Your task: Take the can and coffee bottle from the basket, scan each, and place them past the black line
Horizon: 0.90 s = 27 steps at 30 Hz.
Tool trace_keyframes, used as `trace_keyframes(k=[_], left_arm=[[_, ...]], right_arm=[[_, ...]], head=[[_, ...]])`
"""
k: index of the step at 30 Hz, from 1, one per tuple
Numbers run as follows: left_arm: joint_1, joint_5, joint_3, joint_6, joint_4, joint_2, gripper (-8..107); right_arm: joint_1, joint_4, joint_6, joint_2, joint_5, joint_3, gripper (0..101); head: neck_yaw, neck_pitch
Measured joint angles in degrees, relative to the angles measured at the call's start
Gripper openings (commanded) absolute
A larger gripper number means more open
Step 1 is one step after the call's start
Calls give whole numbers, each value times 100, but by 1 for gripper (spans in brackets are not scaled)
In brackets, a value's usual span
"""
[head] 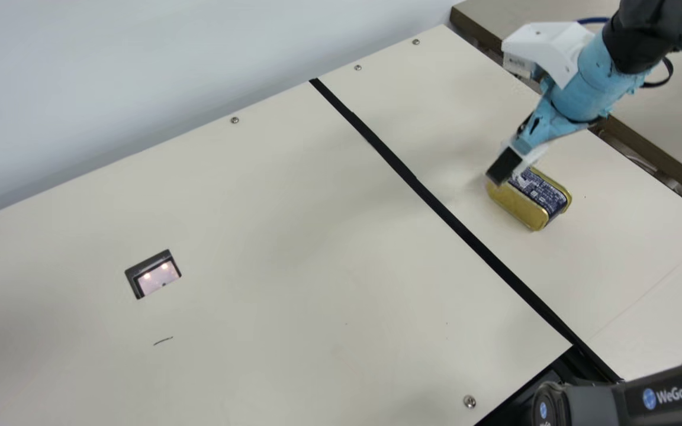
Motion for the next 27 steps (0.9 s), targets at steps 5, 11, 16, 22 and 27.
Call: trace_keyframes(k=[5,11,16,22,27], left_arm=[[0,0,0,0,0,0,90],[0,0,0,0,0,0,90],[0,0,0,0,0,0,90],[0,0,0,0,0,0,90],[0,0,0,0,0,0,90]], right_arm=[[276,301,0,-102,140,-286,101],[747,764,71,-263,270,-527,101],[1258,1084,232,-428,331,-661,101],[1946,1369,495,-678,301,-775,101],[2521,1439,785,-862,264,-832,101]], head=[[0,29],[0,0],[29,0],[528,29],[1114,-59]])
